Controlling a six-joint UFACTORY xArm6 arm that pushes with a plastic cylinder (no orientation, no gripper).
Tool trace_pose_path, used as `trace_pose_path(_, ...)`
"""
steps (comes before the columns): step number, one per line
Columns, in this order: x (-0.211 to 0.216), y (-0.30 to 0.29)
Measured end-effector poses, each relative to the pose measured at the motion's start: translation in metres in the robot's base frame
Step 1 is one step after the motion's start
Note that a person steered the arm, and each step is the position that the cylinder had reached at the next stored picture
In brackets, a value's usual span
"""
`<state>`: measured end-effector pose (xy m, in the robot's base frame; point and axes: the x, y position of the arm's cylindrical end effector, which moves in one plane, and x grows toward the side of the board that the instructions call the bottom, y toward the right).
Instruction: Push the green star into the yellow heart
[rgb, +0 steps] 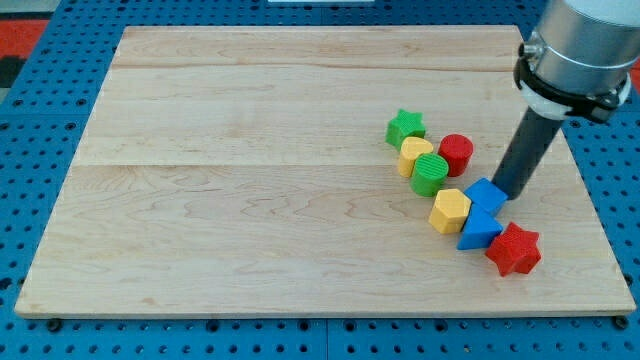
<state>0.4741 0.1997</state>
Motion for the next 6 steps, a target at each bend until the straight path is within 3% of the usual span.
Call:
trace_pose_path(1,-0.074,0.005)
trace_pose_path(2,-0.130,-0.067)
trace_pose_path(3,-0.136,-0.146)
trace_pose_path(6,-0.086,-0.096)
